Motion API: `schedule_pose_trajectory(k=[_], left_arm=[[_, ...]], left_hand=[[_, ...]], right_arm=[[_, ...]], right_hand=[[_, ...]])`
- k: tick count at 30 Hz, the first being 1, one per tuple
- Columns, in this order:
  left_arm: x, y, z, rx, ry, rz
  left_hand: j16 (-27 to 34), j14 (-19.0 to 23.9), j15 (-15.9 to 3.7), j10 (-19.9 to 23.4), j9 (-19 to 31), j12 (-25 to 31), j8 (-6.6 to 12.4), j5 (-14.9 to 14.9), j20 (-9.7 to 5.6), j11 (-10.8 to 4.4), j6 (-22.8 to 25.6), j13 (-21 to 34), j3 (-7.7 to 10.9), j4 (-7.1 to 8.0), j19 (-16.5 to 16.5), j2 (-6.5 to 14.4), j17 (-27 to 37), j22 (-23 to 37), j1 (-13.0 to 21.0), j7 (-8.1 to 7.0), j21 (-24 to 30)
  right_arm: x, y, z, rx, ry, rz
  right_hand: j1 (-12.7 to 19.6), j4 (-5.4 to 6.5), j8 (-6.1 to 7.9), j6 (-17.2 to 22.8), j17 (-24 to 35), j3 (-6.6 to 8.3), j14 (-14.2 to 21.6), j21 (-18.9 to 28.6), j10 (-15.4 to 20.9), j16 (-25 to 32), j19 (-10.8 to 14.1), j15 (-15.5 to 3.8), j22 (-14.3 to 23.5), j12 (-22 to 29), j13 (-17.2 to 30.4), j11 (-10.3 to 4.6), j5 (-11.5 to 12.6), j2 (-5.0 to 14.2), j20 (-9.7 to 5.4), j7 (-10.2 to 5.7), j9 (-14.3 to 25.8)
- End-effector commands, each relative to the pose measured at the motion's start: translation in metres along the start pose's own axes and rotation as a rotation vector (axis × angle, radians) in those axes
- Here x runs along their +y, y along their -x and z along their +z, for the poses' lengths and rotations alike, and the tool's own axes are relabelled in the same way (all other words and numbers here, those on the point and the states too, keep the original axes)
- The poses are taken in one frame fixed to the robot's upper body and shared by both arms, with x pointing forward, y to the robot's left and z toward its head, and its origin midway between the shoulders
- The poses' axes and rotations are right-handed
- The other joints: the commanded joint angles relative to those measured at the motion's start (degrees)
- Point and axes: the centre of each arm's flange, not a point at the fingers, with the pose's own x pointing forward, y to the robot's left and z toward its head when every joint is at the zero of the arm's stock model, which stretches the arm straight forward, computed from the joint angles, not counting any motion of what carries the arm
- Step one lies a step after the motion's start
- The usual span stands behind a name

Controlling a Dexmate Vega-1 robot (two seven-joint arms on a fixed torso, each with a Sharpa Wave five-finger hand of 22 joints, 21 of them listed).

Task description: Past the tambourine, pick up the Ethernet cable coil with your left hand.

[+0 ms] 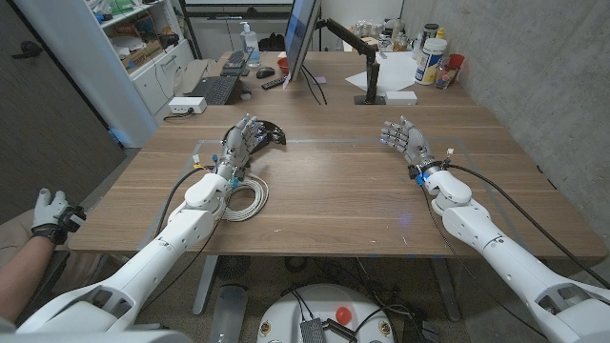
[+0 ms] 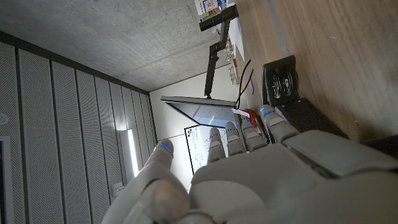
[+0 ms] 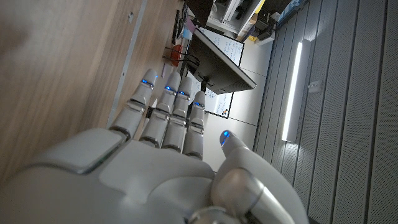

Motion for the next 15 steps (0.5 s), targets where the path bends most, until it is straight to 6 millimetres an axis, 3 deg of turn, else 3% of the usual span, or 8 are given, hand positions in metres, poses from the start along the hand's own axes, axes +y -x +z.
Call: schedule_pose_trajectory(k=[1, 15], left_arm=[[0.0031, 0.0039, 0.0025, -0.011, 0.004, 0.010], [0.0016, 0.0019, 0.0039, -0.009, 0.000, 0.006]], left_hand=[[0.4, 0.2, -0.26, 0.6, 0.3, 0.4, 0.34, 0.3, 0.45, 0.11, 0.1, 0.2, 0.38, 0.11, -0.1, 0.1, 0.2, 0.1, 0.5, -0.39, 0.3], [0.4, 0.2, -0.23, 0.6, 0.3, 0.4, 0.34, 0.3, 0.45, 0.04, 0.1, 0.2, 0.36, 0.06, -0.1, 0.1, 0.2, 0.1, 0.5, -0.36, 0.3]], right_arm=[[0.0013, 0.0001, 0.0004, 0.000, 0.003, 0.004], [0.0010, -0.0004, 0.0004, 0.002, 0.000, 0.002]], right_hand=[[0.5, -0.06, 0.19, 0.5, 0.2, 0.26, 0.5, 0.4, 0.5, 0.3, 0.2, -1.94, 0.3, 0.3, 0.1, -0.12, 0.3, 0.39, -0.01, -0.01, 0.2], [0.5, -0.04, 0.06, 0.5, 0.3, 0.28, 0.5, 0.4, 0.5, 0.2, 0.3, -1.93, 0.3, 0.2, 0.2, 0.01, 0.3, 0.41, -0.01, -0.05, 0.3]])
